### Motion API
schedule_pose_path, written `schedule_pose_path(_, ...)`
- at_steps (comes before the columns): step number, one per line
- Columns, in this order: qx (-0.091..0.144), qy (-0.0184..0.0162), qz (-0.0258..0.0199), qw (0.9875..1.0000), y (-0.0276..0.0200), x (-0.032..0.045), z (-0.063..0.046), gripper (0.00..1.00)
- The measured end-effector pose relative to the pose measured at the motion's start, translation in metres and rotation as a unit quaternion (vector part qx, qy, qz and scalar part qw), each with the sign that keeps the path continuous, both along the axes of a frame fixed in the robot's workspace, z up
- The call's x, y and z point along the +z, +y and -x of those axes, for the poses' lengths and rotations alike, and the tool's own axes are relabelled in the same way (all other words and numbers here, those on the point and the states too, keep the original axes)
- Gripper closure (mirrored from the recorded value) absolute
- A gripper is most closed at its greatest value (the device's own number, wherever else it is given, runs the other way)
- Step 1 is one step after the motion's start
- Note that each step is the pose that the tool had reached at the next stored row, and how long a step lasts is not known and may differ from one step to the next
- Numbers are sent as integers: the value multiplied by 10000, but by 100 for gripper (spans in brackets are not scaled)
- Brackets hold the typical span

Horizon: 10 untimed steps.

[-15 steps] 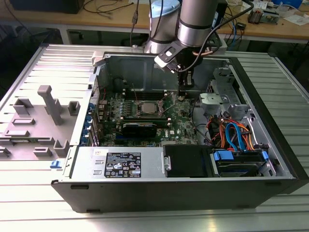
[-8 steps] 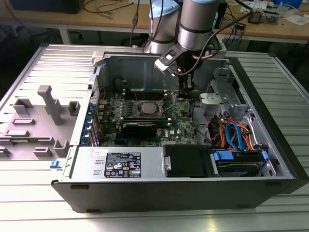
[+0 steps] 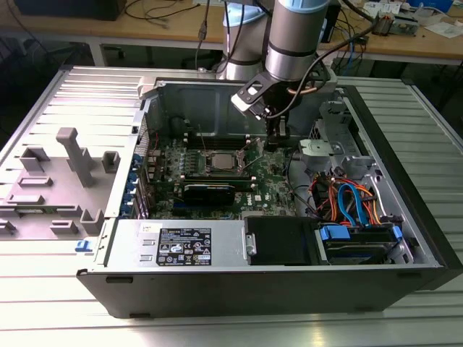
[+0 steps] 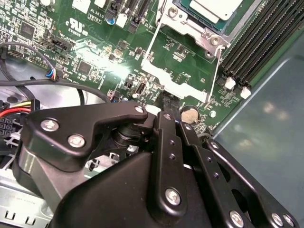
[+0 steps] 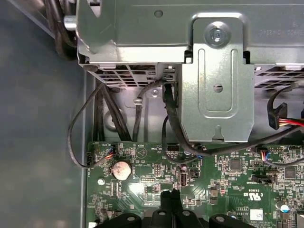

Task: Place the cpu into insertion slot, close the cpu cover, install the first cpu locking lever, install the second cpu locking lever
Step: 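Close the cpu cover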

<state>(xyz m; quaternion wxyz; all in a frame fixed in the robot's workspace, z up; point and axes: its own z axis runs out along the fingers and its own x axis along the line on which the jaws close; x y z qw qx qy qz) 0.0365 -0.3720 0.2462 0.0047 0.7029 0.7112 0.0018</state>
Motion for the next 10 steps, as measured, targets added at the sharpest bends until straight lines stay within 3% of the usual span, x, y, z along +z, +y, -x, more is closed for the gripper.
schedule_pose_path(10,1,1,0,10000,-3,-3,87,89)
